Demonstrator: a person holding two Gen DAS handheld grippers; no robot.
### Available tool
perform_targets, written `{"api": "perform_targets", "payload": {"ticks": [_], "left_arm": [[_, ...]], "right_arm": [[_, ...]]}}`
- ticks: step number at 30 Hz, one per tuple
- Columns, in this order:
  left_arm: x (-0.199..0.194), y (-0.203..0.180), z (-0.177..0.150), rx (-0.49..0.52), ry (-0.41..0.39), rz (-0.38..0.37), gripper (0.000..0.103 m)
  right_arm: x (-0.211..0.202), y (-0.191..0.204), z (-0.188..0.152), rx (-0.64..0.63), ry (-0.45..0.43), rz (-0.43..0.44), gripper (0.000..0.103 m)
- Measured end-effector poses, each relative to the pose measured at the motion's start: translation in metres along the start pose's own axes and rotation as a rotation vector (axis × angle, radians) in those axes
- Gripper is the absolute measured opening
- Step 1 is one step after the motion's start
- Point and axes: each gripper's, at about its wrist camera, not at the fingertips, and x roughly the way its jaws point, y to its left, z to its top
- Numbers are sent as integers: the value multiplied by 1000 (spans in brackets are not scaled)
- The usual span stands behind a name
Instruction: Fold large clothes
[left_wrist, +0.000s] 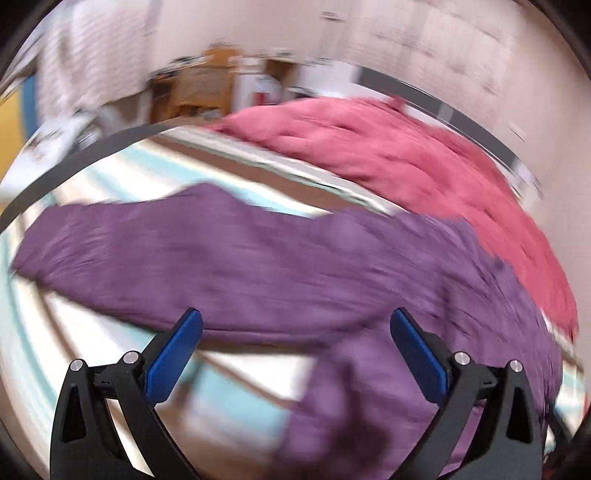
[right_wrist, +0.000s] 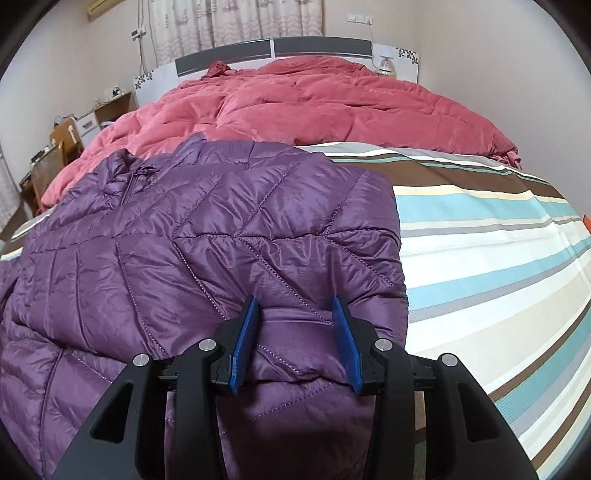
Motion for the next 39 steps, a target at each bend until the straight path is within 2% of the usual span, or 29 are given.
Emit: {"api": "perform_targets", "payload": {"ticks": [6, 8, 10, 11, 14, 20, 23, 24, 25, 26, 27, 29, 31, 35, 39], "left_arm": [[-10, 134, 2, -415, -15, 126, 100], [-10, 176, -6, -560, -21, 154, 94], [-5, 200, -14, -640, -16, 158, 80], [-2, 212, -16, -677, -24, 144, 77], [4, 225, -12, -690, -71, 108, 75], [23, 242, -4, -753, -106, 69, 75], [32, 245, 7, -774, -121, 66, 66], [35, 247, 9, -777, -128, 76, 57], [39, 248, 12, -776, -121, 108, 41], [40, 249, 12, -774, -114, 128, 36], [41, 251, 14, -767, -105, 152, 27], [44, 246, 23, -706, -93, 174, 17], [38, 236, 32, -640, -134, 198, 11], [16, 210, 48, -561, -216, 218, 8], [-9, 174, 60, -461, -298, 200, 7]], "right_arm": [[-1, 0, 0, -2, -5, -5, 42], [-1, 0, 0, -4, -6, -9, 42], [-2, 1, 0, -5, -7, -12, 42], [-2, 0, 0, -5, -8, -11, 42], [-2, 1, -1, -5, -8, -13, 42], [-1, 1, 0, -5, -8, -12, 42], [-2, 1, -1, -5, -8, -11, 42], [-1, 1, 0, -5, -8, -11, 42], [-2, 1, -1, -6, -8, -12, 42], [-1, 2, -1, -6, -8, -12, 42], [-1, 1, 0, -7, -8, -14, 42], [-1, 1, 0, -9, -8, -16, 42], [-1, 2, -1, -8, -8, -15, 42], [-1, 2, -1, -8, -8, -15, 42], [-1, 1, -1, -6, -9, -13, 42]]}}
